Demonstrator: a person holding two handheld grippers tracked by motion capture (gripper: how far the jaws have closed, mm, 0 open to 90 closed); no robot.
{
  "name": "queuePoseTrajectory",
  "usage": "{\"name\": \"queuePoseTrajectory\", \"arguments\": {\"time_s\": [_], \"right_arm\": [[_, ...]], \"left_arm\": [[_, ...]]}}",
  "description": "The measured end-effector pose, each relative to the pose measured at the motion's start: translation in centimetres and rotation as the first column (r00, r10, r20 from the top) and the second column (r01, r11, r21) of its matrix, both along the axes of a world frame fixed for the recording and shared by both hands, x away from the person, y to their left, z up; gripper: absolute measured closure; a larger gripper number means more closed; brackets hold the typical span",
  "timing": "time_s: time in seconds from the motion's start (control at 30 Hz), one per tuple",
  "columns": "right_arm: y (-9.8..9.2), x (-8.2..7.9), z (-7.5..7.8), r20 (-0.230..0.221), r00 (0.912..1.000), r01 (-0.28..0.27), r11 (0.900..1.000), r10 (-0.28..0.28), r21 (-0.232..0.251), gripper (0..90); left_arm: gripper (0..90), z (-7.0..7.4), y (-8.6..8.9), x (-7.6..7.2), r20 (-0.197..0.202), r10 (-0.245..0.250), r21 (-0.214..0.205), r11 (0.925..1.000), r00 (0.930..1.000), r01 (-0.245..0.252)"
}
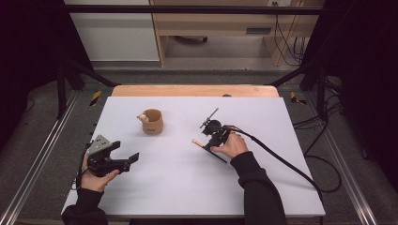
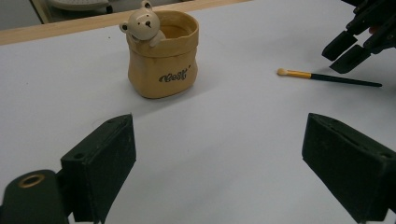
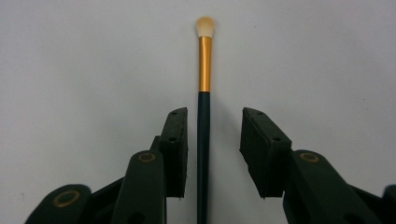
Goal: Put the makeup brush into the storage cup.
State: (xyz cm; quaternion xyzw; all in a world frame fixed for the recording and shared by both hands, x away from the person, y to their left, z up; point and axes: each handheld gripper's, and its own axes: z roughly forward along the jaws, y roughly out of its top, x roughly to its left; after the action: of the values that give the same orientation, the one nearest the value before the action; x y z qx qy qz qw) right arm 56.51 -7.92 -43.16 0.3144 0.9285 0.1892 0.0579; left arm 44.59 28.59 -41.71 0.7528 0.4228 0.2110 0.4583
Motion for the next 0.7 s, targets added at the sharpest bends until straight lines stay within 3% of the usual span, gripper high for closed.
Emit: {"name": "queuePoseTrajectory", "arguments": {"time_s": [0.13,0.23,0.3,0.47,0.53,0.57,0.67,0.7], "right_arm": [[0.2,0.1,-0.1,-0.023,0.9997,0.005,0.9999,-0.006,-0.013,64.6],[0.3,0.2,-0.2,-0.017,0.9996,-0.022,0.9995,0.021,-0.025,65.6],[0.5,0.1,-0.3,-0.032,0.9995,-0.005,0.9997,0.004,-0.025,66.1],[0.6,0.2,-0.9,-0.034,0.9988,-0.037,0.9986,0.035,-0.037,67.8],[0.8,0.1,-1.1,-0.047,0.9989,-0.011,0.9991,0.009,-0.041,68.8],[0.7,0.2,-1.2,-0.036,0.999,-0.028,0.9988,0.026,-0.041,69.6],[0.8,0.2,-1.3,-0.055,0.9985,-0.01,0.9991,0.008,-0.041,70.8],[0.7,0.3,-1.4,-0.045,0.9986,-0.03,0.9988,0.029,-0.038,71.3]], "left_arm": [[9.2,0.0,0.0,0.0,0.0,0.0,-0.001,1.0,1.0,0.0],[9.2,0.0,0.0,0.0,0.0,0.0,0.0,1.0,1.0,0.0],[9.2,0.0,0.0,0.0,0.0,0.001,-0.001,1.0,1.0,-0.001],[9.3,0.0,0.0,0.0,0.0,0.0,-0.002,1.0,1.0,0.0],[9.2,0.0,0.0,0.0,-0.001,0.0,-0.001,1.0,1.0,0.0],[9.3,0.0,0.0,0.0,-0.001,0.0,-0.001,1.0,1.0,0.0],[9.2,-0.1,0.0,0.0,-0.003,0.001,-0.002,1.0,1.0,-0.001],[9.2,-0.1,0.0,0.0,-0.004,0.002,-0.002,1.0,1.0,-0.002]]}}
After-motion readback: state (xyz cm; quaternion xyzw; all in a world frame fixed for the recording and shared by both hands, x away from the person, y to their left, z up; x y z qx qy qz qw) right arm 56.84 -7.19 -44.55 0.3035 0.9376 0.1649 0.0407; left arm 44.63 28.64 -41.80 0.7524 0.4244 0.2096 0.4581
